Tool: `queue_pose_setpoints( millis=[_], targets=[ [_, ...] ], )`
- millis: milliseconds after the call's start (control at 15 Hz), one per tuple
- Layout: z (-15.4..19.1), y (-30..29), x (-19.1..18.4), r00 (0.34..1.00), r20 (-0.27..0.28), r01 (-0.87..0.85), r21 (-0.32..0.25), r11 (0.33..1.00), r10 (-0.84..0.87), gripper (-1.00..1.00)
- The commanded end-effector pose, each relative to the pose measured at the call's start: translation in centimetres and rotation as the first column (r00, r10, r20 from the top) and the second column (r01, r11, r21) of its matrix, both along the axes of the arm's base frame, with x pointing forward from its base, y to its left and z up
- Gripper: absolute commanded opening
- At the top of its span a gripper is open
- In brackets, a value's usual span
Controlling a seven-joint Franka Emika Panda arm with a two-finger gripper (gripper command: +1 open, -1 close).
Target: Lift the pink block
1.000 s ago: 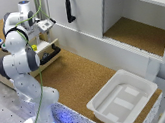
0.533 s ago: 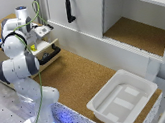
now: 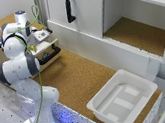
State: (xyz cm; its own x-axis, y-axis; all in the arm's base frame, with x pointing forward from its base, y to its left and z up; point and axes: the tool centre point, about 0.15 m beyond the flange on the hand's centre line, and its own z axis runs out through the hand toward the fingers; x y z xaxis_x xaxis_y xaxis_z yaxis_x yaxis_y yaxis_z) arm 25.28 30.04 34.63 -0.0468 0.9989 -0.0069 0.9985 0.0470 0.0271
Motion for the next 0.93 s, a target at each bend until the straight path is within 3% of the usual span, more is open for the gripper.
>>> queue_pose_setpoints(
  millis=[0,400,467,867],
  targets=[
    [-2.6,-0.2,1.5,1.000,0.008,-0.014,0.019,1.000,0.014,1.00],
    [-3.5,-0.2,2.4,0.999,-0.017,-0.049,0.004,0.999,0.049,1.00],
    [-3.8,-0.2,2.5,0.998,-0.021,-0.052,-0.009,0.999,0.051,-1.00],
    [-4.4,-0.5,3.3,0.999,-0.028,-0.031,-0.029,0.999,0.030,-1.00]
  ],
)
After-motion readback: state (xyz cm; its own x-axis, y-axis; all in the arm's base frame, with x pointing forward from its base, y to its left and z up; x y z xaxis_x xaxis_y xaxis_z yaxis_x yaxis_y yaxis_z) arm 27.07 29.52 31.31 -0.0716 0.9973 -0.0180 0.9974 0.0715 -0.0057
